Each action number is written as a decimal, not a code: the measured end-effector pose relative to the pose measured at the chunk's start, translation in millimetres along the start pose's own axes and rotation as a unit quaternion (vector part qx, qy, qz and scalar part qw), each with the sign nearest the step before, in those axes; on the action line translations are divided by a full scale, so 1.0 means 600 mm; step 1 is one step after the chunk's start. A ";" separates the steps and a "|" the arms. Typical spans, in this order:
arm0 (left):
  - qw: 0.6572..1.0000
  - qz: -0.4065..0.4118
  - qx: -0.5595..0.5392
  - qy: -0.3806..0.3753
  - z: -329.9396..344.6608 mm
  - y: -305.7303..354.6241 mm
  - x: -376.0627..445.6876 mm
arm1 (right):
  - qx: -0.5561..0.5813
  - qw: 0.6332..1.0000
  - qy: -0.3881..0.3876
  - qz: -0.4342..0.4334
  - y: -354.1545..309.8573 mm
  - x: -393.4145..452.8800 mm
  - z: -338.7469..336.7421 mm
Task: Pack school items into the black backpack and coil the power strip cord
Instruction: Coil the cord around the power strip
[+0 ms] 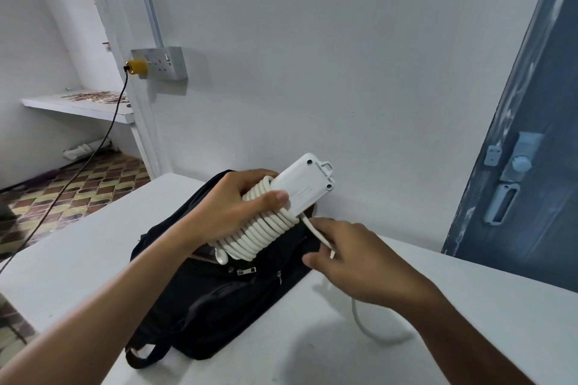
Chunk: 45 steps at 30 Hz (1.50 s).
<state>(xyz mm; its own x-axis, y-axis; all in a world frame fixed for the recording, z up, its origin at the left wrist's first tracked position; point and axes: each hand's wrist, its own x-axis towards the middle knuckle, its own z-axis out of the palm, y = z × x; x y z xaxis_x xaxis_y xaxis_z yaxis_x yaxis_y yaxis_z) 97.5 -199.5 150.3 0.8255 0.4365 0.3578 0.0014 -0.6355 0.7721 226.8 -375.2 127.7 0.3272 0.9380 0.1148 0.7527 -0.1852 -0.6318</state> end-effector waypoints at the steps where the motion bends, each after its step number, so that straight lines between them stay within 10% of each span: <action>1: 1.000 0.003 0.017 0.009 -0.002 -0.001 0.004 | 0.022 1.000 -0.010 0.001 0.005 0.000 -0.001; 17: 0.943 0.082 0.291 0.138 -0.053 -0.028 0.047 | 0.456 0.873 -0.160 0.068 0.079 -0.021 -0.016; 22: 0.884 0.085 0.447 0.111 -0.074 -0.053 0.069 | 0.114 0.993 -0.037 -0.018 0.026 -0.055 -0.007; 26: 0.853 0.135 0.504 0.016 -0.035 -0.054 0.061 | -0.045 0.980 0.115 -0.156 -0.028 -0.043 -0.052; 32: 0.874 0.274 0.400 -0.043 0.008 -0.004 0.020 | 0.060 0.930 0.328 -0.157 -0.021 0.042 -0.151; 39: 0.965 0.236 0.114 -0.010 0.029 0.044 0.003 | 0.154 0.973 0.159 -0.068 0.009 0.083 -0.100; 45: 0.986 0.150 -0.027 0.066 0.009 0.047 0.008 | 0.182 0.966 0.171 -0.068 0.005 0.058 -0.067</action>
<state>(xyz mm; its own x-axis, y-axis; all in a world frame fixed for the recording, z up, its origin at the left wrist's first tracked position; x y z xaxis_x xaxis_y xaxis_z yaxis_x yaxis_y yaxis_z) 104.6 -218.4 171.1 0.7040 0.3157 0.6362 -0.2639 -0.7153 0.6470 263.3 -354.6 160.6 0.4558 0.7835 0.4223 0.5715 0.1061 -0.8137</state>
